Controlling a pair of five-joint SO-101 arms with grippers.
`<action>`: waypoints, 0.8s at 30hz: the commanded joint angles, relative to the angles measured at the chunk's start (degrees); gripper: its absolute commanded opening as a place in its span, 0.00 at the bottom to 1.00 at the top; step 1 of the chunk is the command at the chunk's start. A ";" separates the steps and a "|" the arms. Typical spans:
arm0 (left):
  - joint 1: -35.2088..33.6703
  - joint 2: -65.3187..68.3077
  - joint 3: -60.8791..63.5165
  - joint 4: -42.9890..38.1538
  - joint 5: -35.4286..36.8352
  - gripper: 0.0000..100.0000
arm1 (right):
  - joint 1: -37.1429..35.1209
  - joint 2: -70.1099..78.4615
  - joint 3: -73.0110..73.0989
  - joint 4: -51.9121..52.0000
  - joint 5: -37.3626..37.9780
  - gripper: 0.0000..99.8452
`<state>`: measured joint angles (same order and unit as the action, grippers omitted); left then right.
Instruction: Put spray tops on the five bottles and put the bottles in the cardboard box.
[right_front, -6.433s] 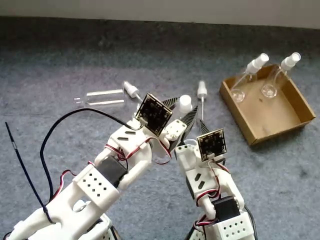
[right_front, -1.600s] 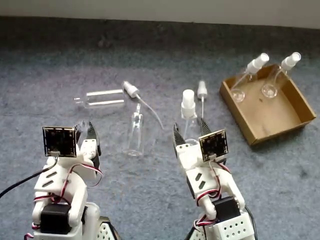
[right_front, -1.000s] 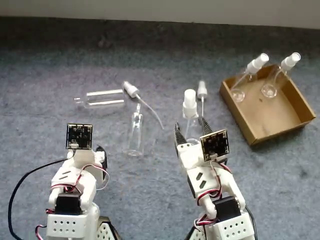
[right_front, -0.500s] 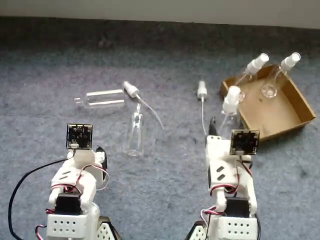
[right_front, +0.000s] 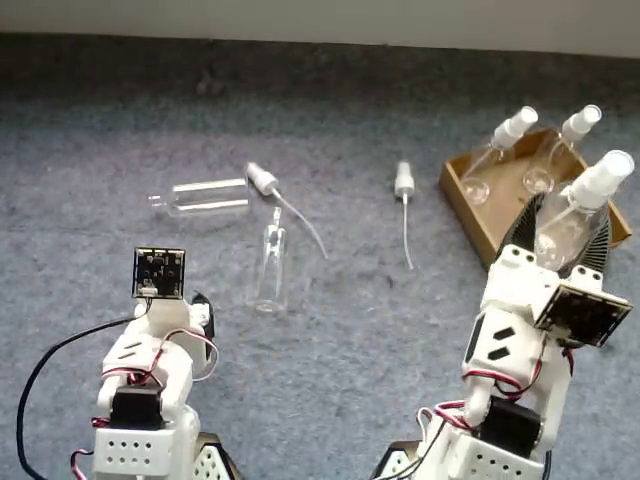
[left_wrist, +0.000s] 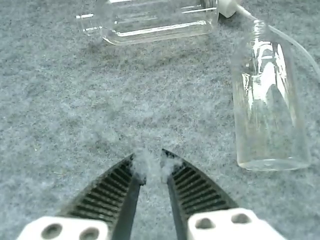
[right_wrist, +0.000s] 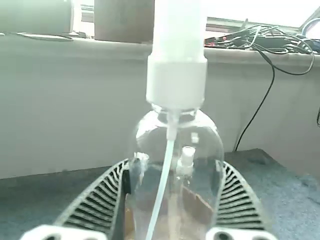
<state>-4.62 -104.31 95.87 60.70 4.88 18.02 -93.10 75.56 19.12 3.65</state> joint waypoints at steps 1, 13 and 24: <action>-0.04 -0.22 1.19 0.18 -0.35 0.01 | 3.38 10.59 -5.05 -7.34 -0.44 0.13; -0.04 -0.13 1.19 0.18 -0.35 0.01 | 4.18 34.86 2.59 -41.10 -0.44 0.13; -0.04 -0.13 1.19 0.18 -0.35 0.01 | 4.09 57.71 1.10 -56.75 -7.65 0.13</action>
<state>-4.62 -104.31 95.87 60.70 4.88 21.80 -39.30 80.57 -34.42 -2.59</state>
